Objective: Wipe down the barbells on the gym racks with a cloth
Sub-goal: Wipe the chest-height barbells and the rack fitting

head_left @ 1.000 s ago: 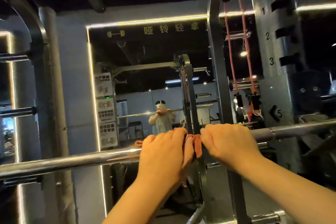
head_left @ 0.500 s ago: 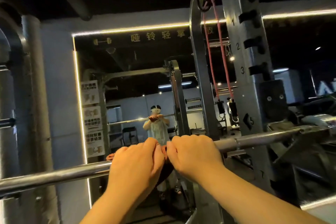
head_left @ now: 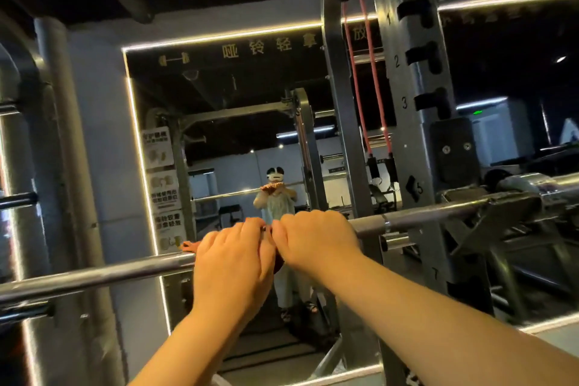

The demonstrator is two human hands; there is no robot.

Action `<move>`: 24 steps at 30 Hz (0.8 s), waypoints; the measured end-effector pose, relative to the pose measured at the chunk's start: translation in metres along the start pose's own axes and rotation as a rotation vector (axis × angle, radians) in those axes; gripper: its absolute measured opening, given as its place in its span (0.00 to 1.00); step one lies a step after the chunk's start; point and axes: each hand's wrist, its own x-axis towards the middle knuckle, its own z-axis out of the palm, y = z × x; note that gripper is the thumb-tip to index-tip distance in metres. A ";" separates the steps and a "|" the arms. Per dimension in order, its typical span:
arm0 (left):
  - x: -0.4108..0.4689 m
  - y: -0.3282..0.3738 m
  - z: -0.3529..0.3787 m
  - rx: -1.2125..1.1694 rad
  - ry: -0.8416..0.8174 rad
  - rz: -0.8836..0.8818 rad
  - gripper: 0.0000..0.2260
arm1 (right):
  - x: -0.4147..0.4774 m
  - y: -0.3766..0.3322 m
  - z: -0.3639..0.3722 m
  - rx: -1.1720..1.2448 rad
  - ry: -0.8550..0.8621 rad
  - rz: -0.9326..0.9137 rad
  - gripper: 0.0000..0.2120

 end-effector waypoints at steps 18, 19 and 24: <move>0.007 0.062 0.029 -0.025 -0.014 0.167 0.15 | -0.039 0.096 -0.016 0.011 -0.047 0.118 0.26; 0.005 0.054 0.027 -0.016 -0.006 0.208 0.16 | -0.039 0.095 -0.015 0.026 -0.050 0.121 0.26; 0.001 0.019 0.015 -0.003 0.036 0.063 0.22 | -0.039 0.095 -0.013 0.002 -0.007 0.120 0.25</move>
